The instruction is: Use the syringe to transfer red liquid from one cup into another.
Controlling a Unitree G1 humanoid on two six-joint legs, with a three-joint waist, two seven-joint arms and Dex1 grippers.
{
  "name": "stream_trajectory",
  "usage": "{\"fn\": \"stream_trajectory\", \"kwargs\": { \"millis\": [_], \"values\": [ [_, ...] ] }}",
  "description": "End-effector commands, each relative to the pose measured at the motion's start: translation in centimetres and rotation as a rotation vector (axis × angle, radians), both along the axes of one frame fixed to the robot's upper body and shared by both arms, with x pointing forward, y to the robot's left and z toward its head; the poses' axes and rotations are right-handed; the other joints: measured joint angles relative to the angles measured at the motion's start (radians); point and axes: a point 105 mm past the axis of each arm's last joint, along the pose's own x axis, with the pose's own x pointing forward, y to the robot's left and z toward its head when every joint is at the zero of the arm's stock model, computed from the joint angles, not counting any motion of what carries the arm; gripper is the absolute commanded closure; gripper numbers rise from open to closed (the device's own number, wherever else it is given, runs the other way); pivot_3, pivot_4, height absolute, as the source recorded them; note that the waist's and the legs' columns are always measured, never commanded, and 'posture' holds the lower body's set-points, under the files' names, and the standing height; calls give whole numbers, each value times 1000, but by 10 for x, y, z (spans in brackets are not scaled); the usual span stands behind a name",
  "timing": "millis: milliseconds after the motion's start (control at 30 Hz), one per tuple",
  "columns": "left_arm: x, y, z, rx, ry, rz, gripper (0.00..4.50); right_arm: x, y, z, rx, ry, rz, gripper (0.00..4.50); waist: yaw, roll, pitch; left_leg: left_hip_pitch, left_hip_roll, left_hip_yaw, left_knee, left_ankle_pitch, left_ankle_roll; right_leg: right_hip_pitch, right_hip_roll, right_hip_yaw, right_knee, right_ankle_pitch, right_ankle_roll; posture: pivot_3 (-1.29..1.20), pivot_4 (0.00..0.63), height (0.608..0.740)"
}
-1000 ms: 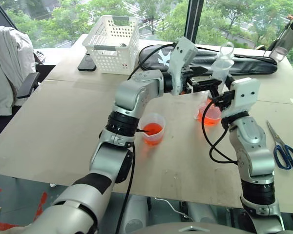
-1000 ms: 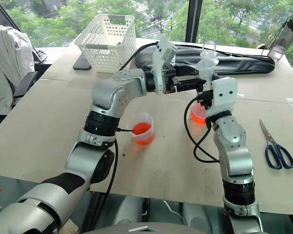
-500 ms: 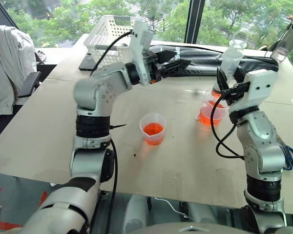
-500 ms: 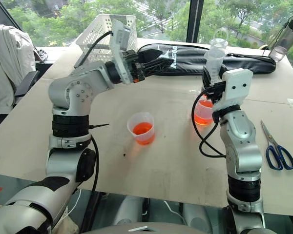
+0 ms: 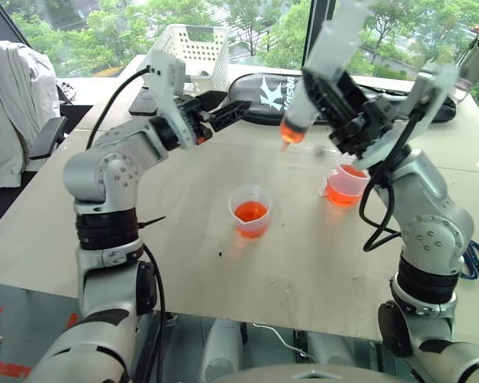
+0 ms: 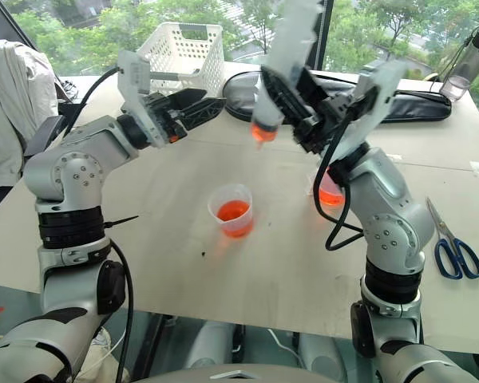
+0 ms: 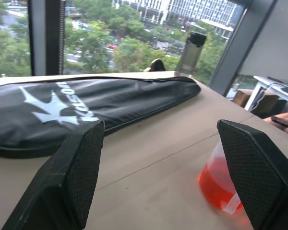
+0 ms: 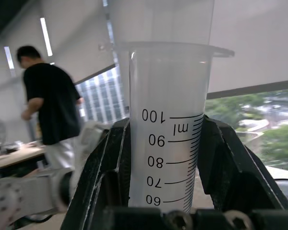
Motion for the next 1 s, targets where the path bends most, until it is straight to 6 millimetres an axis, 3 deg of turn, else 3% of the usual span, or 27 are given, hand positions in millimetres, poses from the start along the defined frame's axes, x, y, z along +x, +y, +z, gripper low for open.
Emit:
{"fn": "stream_trajectory", "kwargs": {
  "millis": [33,167,467,733,767,833,1000],
  "values": [
    [-12,5,23,19,-97,-2,698,-8,18,-24,-71,13,137,3004,-2,-1,0,0,0,0,0,0,0,0,0,0,0,0,0,0,150,724],
    [-23,3,30,62,-122,-53,698,-1,25,-45,-122,20,153,3004,-3,-1,0,0,0,0,0,0,0,0,0,0,0,0,0,0,150,724],
    [-63,-7,55,108,-102,-328,698,8,36,-64,-179,-13,125,3004,-3,-2,1,0,0,-1,0,0,0,-1,1,-1,0,0,0,0,150,724],
    [-71,-19,61,127,-74,-418,698,18,42,-72,-215,-45,57,3006,-4,-2,1,0,0,-1,0,0,0,-1,1,0,1,0,0,0,150,724],
    [-70,-19,60,138,-67,-418,1189,18,43,-73,-217,-49,53,3006,-4,-2,1,0,0,-1,-1,0,0,-1,1,0,1,0,0,0,150,724],
    [-68,-20,55,166,-51,-413,1455,18,45,-73,-222,-60,46,3006,-4,-2,1,0,0,-1,-1,0,0,-1,1,0,1,0,0,0,150,724],
    [-65,-22,42,213,-23,-412,3703,17,45,-71,-213,-69,39,3006,-3,-2,1,0,0,0,-1,0,0,-1,1,0,0,0,0,0,150,724]
  ]
}}
